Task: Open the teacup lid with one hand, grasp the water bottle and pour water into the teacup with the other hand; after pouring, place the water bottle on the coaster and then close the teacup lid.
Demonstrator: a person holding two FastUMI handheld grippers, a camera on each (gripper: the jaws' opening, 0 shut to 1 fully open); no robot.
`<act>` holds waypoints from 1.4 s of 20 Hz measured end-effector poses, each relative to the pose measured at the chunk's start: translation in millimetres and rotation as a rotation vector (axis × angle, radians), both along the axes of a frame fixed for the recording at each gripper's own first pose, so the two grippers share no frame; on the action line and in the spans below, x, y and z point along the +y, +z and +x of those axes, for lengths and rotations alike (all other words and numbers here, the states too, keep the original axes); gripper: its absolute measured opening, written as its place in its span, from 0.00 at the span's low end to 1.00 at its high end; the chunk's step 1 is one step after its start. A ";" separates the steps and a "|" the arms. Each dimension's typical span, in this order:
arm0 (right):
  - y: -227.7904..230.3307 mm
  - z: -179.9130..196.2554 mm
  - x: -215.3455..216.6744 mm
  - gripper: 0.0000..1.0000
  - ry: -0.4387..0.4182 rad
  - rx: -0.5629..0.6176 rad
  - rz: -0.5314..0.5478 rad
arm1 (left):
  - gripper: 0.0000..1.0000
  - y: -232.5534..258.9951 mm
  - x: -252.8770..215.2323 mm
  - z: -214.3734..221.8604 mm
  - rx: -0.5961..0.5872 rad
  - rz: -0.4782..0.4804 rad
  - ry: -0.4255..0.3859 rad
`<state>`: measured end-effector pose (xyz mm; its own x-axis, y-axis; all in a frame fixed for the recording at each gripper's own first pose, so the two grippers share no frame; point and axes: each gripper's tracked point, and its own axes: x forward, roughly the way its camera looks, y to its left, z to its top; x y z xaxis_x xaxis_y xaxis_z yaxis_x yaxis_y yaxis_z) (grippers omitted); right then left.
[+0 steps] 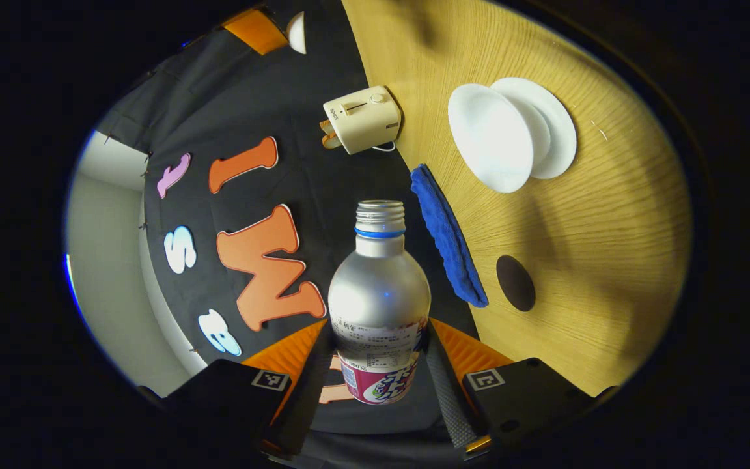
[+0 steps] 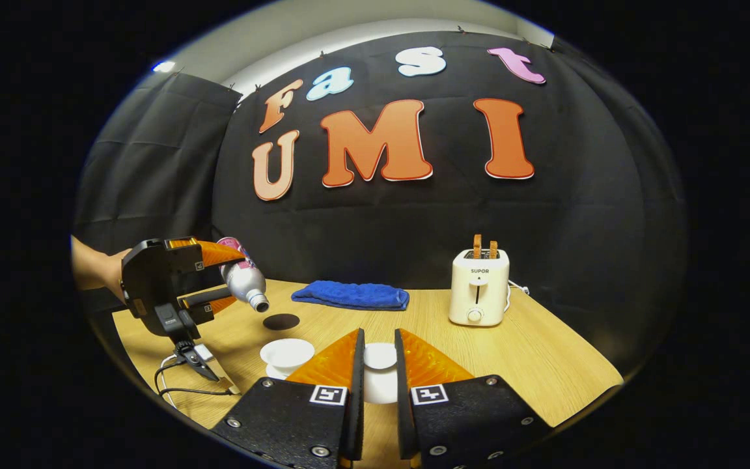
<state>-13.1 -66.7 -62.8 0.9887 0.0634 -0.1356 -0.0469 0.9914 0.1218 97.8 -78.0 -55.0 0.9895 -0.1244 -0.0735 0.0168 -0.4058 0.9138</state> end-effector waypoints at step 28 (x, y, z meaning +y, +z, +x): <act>3.7 -5.3 1.0 0.22 0.011 -0.013 -0.012 | 0.83 64.5 -8.0 7.3 -0.130 0.149 -0.081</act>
<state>-18.3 -65.7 -59.1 0.9897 0.0724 -0.1237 -0.0589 0.9923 0.1092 105.1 -86.0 9.5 0.9790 -0.2014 0.0304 -0.1354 -0.5318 0.8360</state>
